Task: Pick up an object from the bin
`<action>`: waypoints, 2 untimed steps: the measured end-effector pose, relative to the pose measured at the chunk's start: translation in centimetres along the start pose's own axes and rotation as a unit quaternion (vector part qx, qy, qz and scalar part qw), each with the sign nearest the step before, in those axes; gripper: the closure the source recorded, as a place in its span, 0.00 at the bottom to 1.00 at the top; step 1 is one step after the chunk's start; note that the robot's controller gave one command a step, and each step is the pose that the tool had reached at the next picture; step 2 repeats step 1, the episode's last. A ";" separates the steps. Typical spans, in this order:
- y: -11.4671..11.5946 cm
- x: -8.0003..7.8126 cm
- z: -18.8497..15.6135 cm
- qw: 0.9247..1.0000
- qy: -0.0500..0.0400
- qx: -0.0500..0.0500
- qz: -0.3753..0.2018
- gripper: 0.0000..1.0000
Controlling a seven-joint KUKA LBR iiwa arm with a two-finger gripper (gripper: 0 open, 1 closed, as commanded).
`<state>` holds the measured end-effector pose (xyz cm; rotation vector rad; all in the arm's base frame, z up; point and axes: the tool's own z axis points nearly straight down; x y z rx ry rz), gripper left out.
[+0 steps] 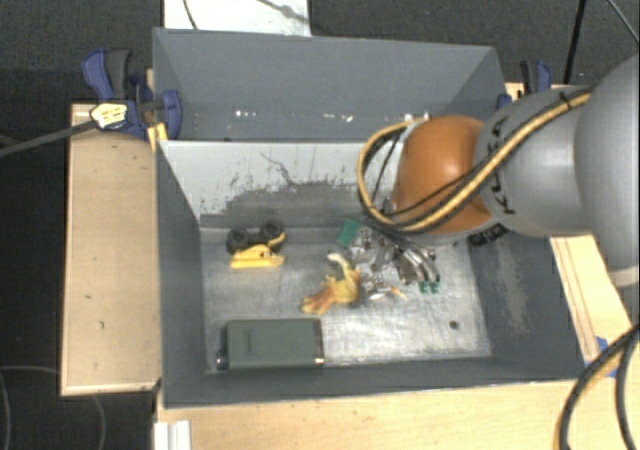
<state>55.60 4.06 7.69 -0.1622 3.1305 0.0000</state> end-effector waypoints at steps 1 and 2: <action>-0.5 -1.2 -13.3 1.000 0.002 0.000 0.015 1.00; -0.5 -1.2 -13.3 1.000 0.002 0.000 0.015 1.00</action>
Offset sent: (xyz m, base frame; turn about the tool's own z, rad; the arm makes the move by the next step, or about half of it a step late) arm 0.0000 0.0000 0.0000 0.0000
